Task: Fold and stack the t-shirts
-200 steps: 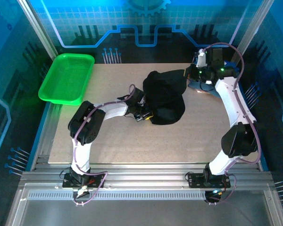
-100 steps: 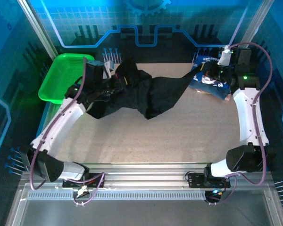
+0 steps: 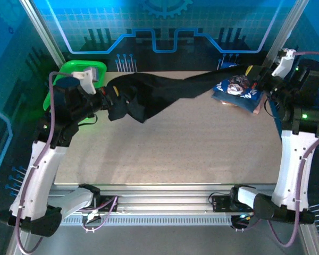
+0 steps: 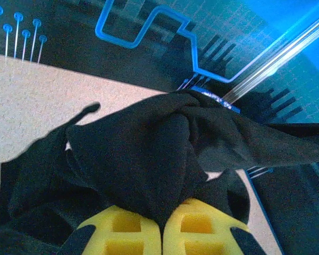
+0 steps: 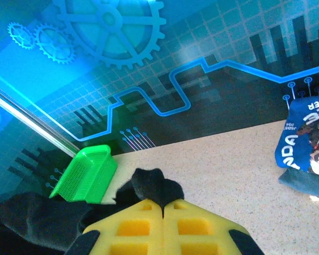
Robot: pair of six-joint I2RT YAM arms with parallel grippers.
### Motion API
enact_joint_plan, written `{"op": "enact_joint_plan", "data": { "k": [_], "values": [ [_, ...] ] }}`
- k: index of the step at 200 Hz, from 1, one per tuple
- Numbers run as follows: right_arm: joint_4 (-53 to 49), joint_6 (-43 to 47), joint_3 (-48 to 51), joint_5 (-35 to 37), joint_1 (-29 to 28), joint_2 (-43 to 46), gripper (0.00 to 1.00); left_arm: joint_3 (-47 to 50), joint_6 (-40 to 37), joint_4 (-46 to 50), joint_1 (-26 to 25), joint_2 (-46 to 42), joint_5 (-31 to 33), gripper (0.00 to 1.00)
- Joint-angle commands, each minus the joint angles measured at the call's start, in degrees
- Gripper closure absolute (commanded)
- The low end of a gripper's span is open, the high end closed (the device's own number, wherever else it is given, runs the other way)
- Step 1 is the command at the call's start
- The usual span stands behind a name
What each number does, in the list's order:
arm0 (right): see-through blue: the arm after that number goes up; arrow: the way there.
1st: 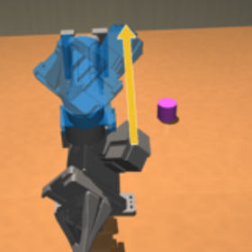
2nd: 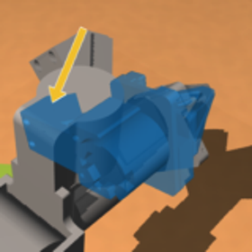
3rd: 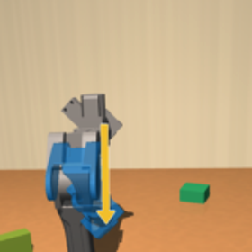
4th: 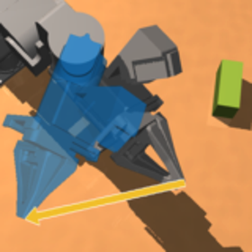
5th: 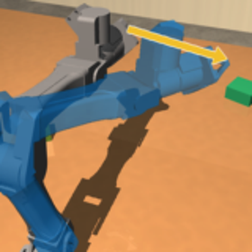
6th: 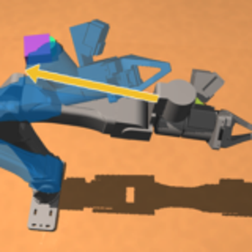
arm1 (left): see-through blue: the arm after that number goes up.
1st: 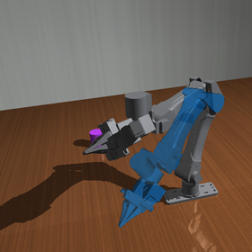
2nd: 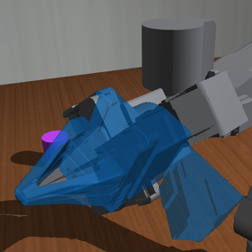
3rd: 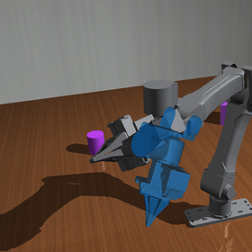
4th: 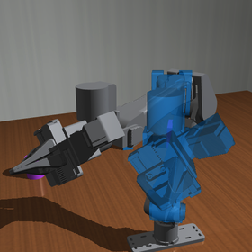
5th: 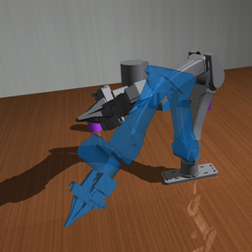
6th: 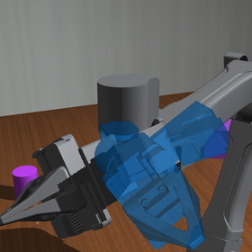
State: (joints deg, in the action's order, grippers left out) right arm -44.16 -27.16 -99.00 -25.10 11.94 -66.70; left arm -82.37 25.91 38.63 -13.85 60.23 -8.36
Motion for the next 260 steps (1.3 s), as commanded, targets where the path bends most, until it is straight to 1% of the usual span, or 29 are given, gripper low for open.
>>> {"op": "enact_joint_plan", "data": {
  "k": [1, 16, 19, 40, 57, 68, 81, 97, 111, 123, 138, 146, 167, 178, 197, 218, 230, 240, 251, 260],
  "values": [
    [-4.0, 1.2, 3.3, 0.4, 2.1, 0.6, 1.00, 6.0, -1.2, -2.0, 1.2, 1.1, 1.3, 0.97],
    [-3.8, 1.2, 4.5, 0.7, 2.4, 1.1, 1.00, 9.2, -0.6, -2.8, 2.0, 1.4, 1.9, 0.92],
    [-3.8, 1.3, 4.7, 0.8, 2.4, 1.0, 1.00, 9.7, -0.4, -2.9, 2.1, 1.4, 2.2, 0.89],
    [-3.8, 1.6, 7.0, -0.5, 2.4, 0.2, 1.00, 13.3, 0.6, -3.5, 2.8, 2.8, 4.7, 0.54],
    [-3.5, 0.7, 9.8, -1.1, 2.4, -0.5, 1.00, 13.3, 2.7, 0.3, 3.4, 5.7, 7.0, 0.36],
    [-2.5, 0.4, 11.9, -1.0, 2.3, -0.4, 1.00, 13.3, 3.8, 1.5, 3.4, 7.1, 6.4, 0.32],
    [-2.0, 0.5, 13.4, -1.3, 2.3, -0.8, 1.00, 14.5, 5.0, 0.0, 2.8, 7.1, 2.2, 0.28],
    [-3.3, 1.0, 14.0, -2.3, 2.2, -2.3, 1.00, 15.7, 5.0, -1.4, -1.0, 7.1, -2.8, 0.21],
    [-3.8, 1.9, 14.7, -1.9, 1.7, -3.1, 1.00, 15.3, 4.2, 1.6, -6.0, 8.3, -4.6, 0.19],
    [-3.9, 2.2, 15.9, -1.4, 1.5, -3.4, 1.00, 16.0, 4.3, 4.7, -9.8, 9.6, -4.9, 0.19],
    [-3.7, 2.6, 17.7, -1.0, 1.3, -3.8, 1.00, 19.5, 6.4, 5.9, -11.9, 10.2, -6.6, 0.19],
    [-3.8, 3.0, 18.4, -0.4, 1.0, -4.0, 1.00, 22.1, 7.9, 6.2, -12.0, 10.3, -6.9, 0.19],
    [-4.4, 4.3, 20.3, 1.0, 0.2, -4.4, 1.00, 26.2, 10.8, 8.8, -11.4, 11.1, -1.3, 0.19],
    [-4.7, 5.2, 21.6, 2.2, -0.6, -4.6, 1.00, 28.1, 12.4, 6.9, -10.6, 11.3, -0.6, 0.19],
    [-4.8, 5.2, 24.0, 2.5, -1.2, -5.4, 1.00, 31.1, 15.8, 2.8, -7.8, 13.0, -0.8, 0.19],
    [-4.1, 5.4, 26.1, 3.6, -2.3, -5.0, 1.00, 30.9, 16.1, 1.6, -6.0, 17.3, 1.2, 0.19],
    [-3.9, 5.4, 26.7, 3.8, -2.6, -4.9, 1.00, 31.1, 16.3, -0.4, -5.3, 19.8, 0.9, 0.20],
    [-4.1, 5.5, 27.0, 3.8, -2.7, -4.9, 1.00, 31.0, 16.5, -3.1, -5.1, 21.4, -0.7, 0.21],
    [-4.2, 5.8, 27.0, 3.9, -2.9, -4.9, 1.00, 30.6, 17.0, -6.7, -5.5, 22.0, -3.0, 0.22],
    [-4.3, 6.1, 26.9, 4.0, -2.9, -4.9, 1.00, 29.7, 17.1, -8.1, -6.0, 22.6, -3.6, 0.22]
  ]
}}
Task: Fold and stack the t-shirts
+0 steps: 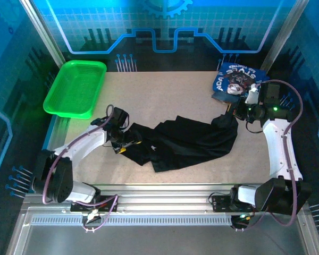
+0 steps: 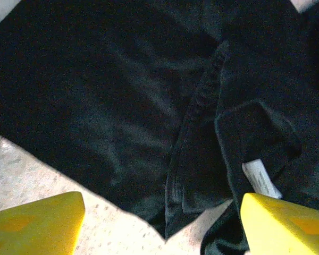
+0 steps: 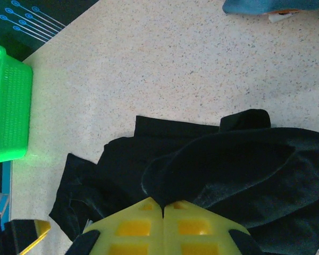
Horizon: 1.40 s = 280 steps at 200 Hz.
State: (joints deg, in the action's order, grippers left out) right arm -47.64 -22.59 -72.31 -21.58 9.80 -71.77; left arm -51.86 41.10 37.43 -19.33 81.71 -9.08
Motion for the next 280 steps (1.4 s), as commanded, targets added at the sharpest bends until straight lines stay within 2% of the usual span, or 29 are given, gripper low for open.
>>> {"op": "enact_joint_plan", "data": {
  "k": [1, 21, 71, 115, 142, 167, 194, 232, 252, 280],
  "values": [
    [-0.8, 1.5, 0.2, 0.5, -0.8, 0.2, 1.00, -1.0, 1.8, -7.0, -0.6, 1.1, -2.9, 0.22],
    [-0.7, 1.8, 0.5, 0.5, -0.8, 0.3, 1.00, -3.6, 0.6, -7.0, -1.3, 4.1, -2.4, 0.24],
    [-0.2, 2.1, 1.3, -0.3, -0.9, 0.1, 1.00, -6.2, -1.2, -9.4, -2.1, 11.7, -2.7, 0.38],
    [0.5, 1.9, 1.6, -0.8, -1.1, 0.0, 1.00, -9.8, -1.7, -11.6, -3.6, 17.9, -2.5, 0.55],
    [0.6, 1.8, 1.4, -1.0, -1.2, 0.1, 1.00, -11.5, -2.7, -11.3, -4.0, 20.4, -2.7, 0.79],
    [0.5, 1.8, 0.9, -0.7, -1.4, 0.3, 1.00, -13.0, -5.2, -8.8, -4.0, 18.9, -1.5, 1.00],
    [1.2, 1.1, -0.3, -1.6, -1.3, 0.2, 1.00, -15.9, -7.7, -4.4, -3.7, 13.5, 1.5, 1.00],
    [6.2, -2.7, -5.2, -7.9, -1.1, 0.5, 1.00, -23.7, -9.4, 0.1, -1.4, 1.3, 5.9, 1.00],
    [9.7, -5.6, -10.2, -10.5, -0.8, 0.0, 1.00, -30.5, -10.7, 1.7, 1.3, -2.9, 6.8, 1.00],
    [11.8, -9.2, -22.3, -11.5, 1.3, -3.6, 1.00, -43.5, -16.2, 2.8, 5.1, -3.7, 5.8, 1.00]
  ]
}}
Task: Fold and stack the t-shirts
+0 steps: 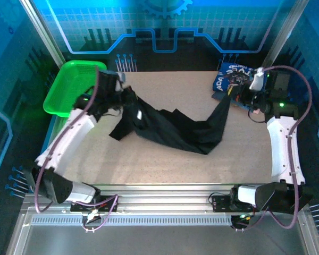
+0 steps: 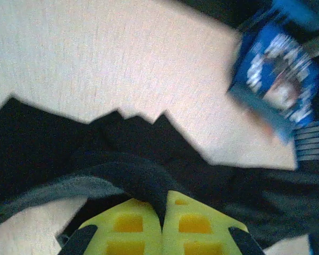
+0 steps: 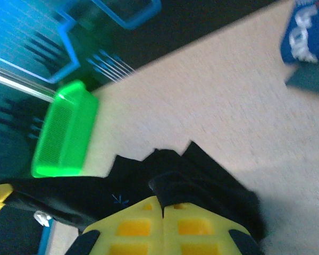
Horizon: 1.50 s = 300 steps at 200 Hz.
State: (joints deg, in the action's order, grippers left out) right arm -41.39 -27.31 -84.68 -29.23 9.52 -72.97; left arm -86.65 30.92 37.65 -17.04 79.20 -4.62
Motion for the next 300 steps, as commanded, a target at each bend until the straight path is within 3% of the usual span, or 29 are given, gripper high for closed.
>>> {"op": "enact_joint_plan", "data": {
  "k": [1, 49, 77, 145, 183, 223, 257, 277, 300],
  "values": [
    [5.6, -4.6, -10.4, -3.9, 1.7, -2.7, 1.00, -9.3, -6.4, 2.6, 3.0, -1.2, 1.3, 1.00],
    [13.2, -16.6, -28.4, -6.2, 8.2, -8.5, 1.00, -26.2, -12.5, 2.9, 14.6, 1.8, -2.4, 1.00],
    [13.9, -20.7, -31.8, -8.9, 10.5, -8.3, 1.00, -28.1, -14.5, 0.0, 16.4, 0.5, -6.3, 1.00],
    [9.9, -18.8, -22.6, -10.0, 14.6, 0.4, 1.00, -1.4, -10.9, -14.3, 16.1, -13.6, -14.8, 1.00],
    [11.9, -21.0, -19.7, -10.6, 14.4, -2.0, 1.00, 6.0, -10.0, -17.0, 15.9, -14.2, -12.8, 1.00],
    [11.5, -20.3, -23.4, -10.1, 12.6, -9.0, 1.00, -2.5, -9.3, -19.4, 15.9, -4.2, -15.2, 1.00],
    [10.0, -20.3, -32.9, -10.3, 11.3, -16.1, 1.00, -13.4, -8.1, -21.6, 16.0, 4.5, -16.6, 1.00],
    [8.0, -19.5, -37.6, -10.7, 10.7, -17.7, 1.00, -17.8, -8.2, -21.5, 15.9, 6.4, -16.5, 1.00],
    [7.2, -19.2, -36.5, -11.4, 10.4, -15.8, 1.00, -17.8, -8.5, -21.7, 16.0, 4.9, -16.6, 1.00]
  ]
}}
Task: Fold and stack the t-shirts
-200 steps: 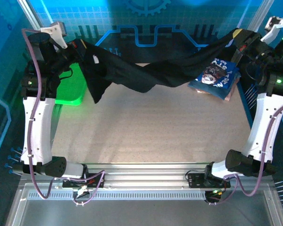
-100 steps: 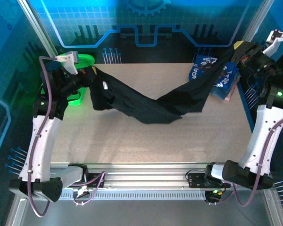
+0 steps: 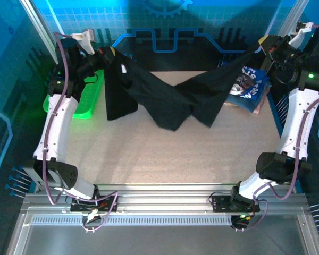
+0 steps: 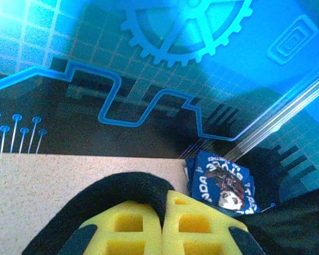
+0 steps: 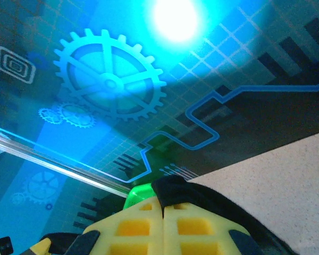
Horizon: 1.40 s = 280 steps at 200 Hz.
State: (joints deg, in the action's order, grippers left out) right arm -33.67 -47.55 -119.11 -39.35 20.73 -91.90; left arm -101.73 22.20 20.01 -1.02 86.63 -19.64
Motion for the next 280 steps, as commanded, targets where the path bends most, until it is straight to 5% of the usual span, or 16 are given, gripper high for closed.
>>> {"op": "enact_joint_plan", "data": {
  "k": [1, 54, 127, 176, 225, 234, 251, 273, 280],
  "values": [
    [-0.5, 1.0, -1.9, -1.2, -0.8, 3.4, 1.00, -2.6, 0.2, -4.1, -0.1, -2.6, -1.5, 1.00],
    [-0.3, -0.1, 9.9, -2.0, -2.0, 15.1, 1.00, 4.1, -0.2, -3.6, 0.0, -13.1, -1.0, 1.00],
    [-5.9, -2.0, 10.3, -4.4, -2.2, 23.5, 1.00, 2.9, -1.3, 0.8, -0.1, -20.1, -0.5, 1.00],
    [-7.3, 0.8, 11.6, -3.5, -3.2, 20.1, 1.00, 7.1, -4.1, -1.5, -0.1, -15.3, 2.1, 1.00],
    [-7.2, 9.0, 14.6, 1.0, -7.4, 7.8, 1.00, 8.6, -3.8, -8.5, -0.4, 1.9, 1.5, 0.99],
    [-6.7, 10.5, 14.6, 1.4, -8.1, 4.5, 1.00, 7.9, -3.4, -9.5, -0.7, 6.1, 0.8, 0.91],
    [-7.5, 13.9, 13.3, 6.1, -9.9, -1.5, 1.00, 3.6, -1.4, -8.3, -0.9, 14.3, -0.2, 0.43],
    [-7.2, 17.0, 11.9, 11.8, -12.1, -7.8, 1.00, -2.5, 2.3, -3.8, -1.2, 19.9, 0.9, 0.21],
    [-7.5, 18.3, 11.5, 13.6, -13.0, -9.4, 1.00, -2.2, 3.3, -3.5, -1.6, 19.4, 1.3, 0.01]
  ]
}}
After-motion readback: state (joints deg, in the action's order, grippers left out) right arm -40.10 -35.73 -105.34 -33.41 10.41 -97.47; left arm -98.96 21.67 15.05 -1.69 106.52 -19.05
